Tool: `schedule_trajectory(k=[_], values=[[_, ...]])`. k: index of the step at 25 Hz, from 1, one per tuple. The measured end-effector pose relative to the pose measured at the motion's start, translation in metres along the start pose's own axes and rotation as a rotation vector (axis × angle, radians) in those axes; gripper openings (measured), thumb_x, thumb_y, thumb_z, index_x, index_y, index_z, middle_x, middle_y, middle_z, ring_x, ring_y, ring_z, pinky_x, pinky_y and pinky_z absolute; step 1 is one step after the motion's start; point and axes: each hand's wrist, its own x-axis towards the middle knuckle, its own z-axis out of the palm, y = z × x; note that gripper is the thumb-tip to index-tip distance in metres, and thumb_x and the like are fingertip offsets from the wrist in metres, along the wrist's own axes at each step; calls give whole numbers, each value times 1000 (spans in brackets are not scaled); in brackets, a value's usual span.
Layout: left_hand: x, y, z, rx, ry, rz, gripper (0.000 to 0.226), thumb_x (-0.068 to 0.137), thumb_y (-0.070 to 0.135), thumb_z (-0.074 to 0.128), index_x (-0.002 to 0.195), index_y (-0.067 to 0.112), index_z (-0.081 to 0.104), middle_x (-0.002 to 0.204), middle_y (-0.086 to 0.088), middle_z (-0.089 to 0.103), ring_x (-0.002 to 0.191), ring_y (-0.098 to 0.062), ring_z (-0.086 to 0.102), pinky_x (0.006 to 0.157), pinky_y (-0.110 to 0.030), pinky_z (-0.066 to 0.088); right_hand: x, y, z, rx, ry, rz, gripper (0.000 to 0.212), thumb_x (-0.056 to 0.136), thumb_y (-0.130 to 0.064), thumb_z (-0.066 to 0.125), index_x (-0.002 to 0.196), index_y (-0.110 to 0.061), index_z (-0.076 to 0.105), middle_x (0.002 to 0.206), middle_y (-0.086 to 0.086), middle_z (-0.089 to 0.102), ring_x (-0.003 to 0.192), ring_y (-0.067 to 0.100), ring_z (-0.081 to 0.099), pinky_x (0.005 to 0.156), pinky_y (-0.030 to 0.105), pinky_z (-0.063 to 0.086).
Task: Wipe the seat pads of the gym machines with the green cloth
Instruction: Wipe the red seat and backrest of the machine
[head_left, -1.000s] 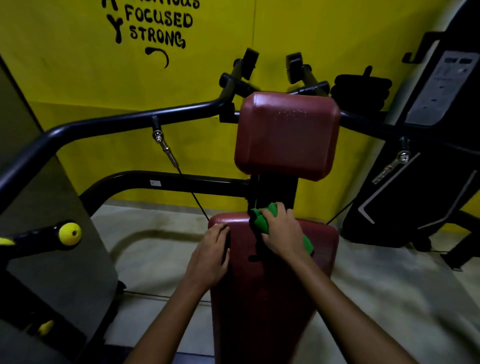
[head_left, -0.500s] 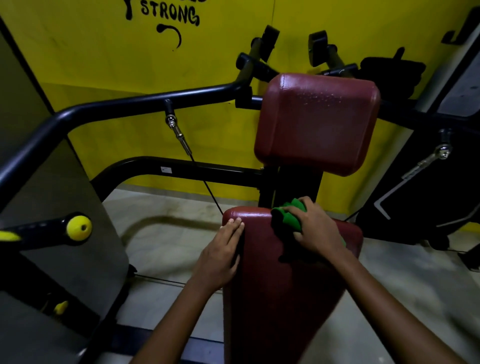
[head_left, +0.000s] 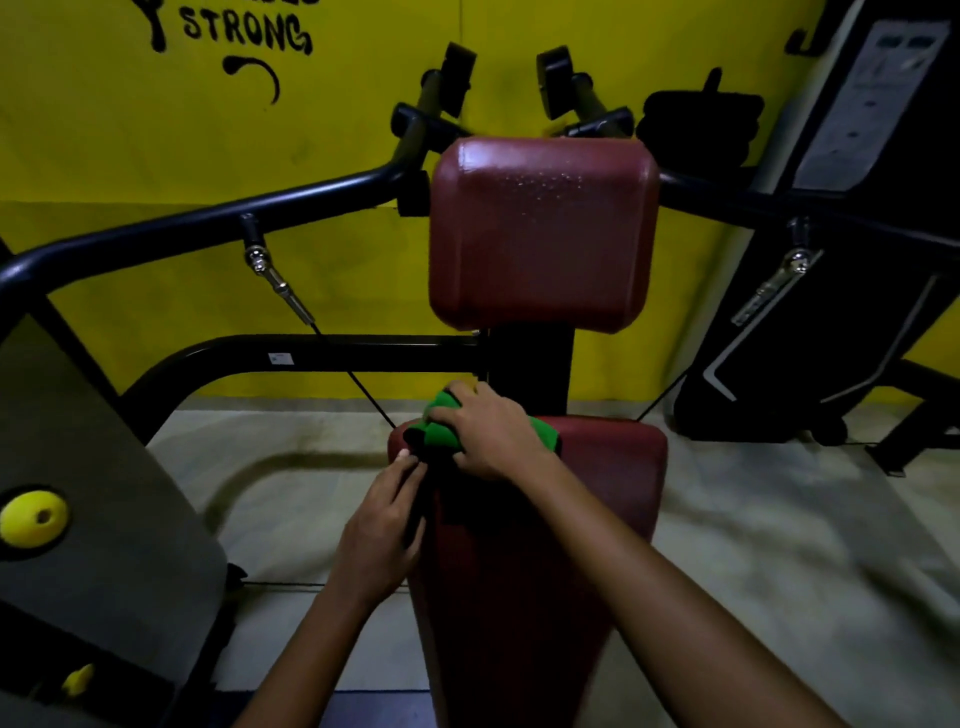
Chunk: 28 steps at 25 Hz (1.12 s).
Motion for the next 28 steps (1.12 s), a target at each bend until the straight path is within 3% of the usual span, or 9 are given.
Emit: schedule_trajectory(k=[2, 6, 9, 13, 17, 20, 22, 24, 28], values=[[3, 1, -4, 17, -17, 17, 75, 61, -3, 80, 131, -1, 53, 133, -18, 53, 126, -20, 38, 100, -30, 40, -20, 21, 1, 11, 17, 27, 59, 82, -27, 65, 136, -32, 42, 142, 1, 32, 121, 25, 38, 89, 38, 45], [8, 4, -7, 52, -44, 15, 69, 65, 1, 80, 129, 0, 54, 131, -19, 54, 123, -24, 40, 95, -45, 47, -66, 84, 1, 62, 49, 186, 57, 79, -22, 64, 134, -30, 48, 141, 0, 34, 122, 24, 41, 90, 34, 45], [26, 9, -8, 61, -76, 136, 60, 75, 6, 74, 131, 3, 52, 133, -15, 52, 124, -29, 47, 106, -48, 36, -106, 136, 7, 146, 102, 388, 55, 78, -17, 64, 130, -27, 52, 132, 5, 42, 117, 30, 47, 88, 37, 47], [83, 40, 12, 94, -211, 396, 48, 93, 22, 39, 136, 2, 46, 139, -16, 49, 129, -31, 46, 111, -45, 27, -132, 149, 24, 234, 220, 558, 58, 74, -6, 66, 129, -21, 54, 134, 12, 41, 118, 35, 44, 88, 40, 46], [138, 58, 39, 100, -420, 633, 57, 98, 34, 21, 147, 6, 31, 147, -15, 40, 133, -30, 41, 111, -33, 29, -144, 121, 50, 103, 437, 473, 87, 48, -1, 75, 129, -25, 52, 132, 16, 44, 107, 36, 45, 81, 45, 53], [161, 40, 45, 31, -491, 790, 57, 101, 42, 18, 152, 15, 16, 156, -7, 25, 139, -24, 31, 112, -28, 24, -179, 95, 104, -69, 399, 308, 109, 34, -10, 81, 135, -28, 43, 135, 13, 40, 95, 30, 42, 69, 40, 51], [167, 36, 49, -38, -516, 854, 56, 102, 39, 17, 152, 14, 14, 157, -6, 21, 141, -22, 26, 115, -27, 21, -202, 76, 134, -153, 317, 137, 105, 42, -11, 83, 137, -28, 41, 138, 10, 36, 94, 32, 43, 67, 41, 49], [168, 37, 52, -96, -540, 867, 55, 102, 36, 18, 151, 10, 17, 156, -8, 23, 142, -21, 26, 116, -27, 21, -202, 83, 133, -184, 338, 55, 93, 53, -9, 77, 137, -28, 41, 139, 9, 35, 95, 34, 43, 67, 41, 48], [167, 20, 43, -72, -520, 868, 54, 102, 39, 16, 151, 19, 13, 156, -6, 25, 140, -21, 28, 113, -25, 23, -140, 122, 64, -24, 520, 362, 96, 45, -8, 75, 135, -28, 47, 137, 10, 38, 97, 31, 38, 73, 42, 48]])
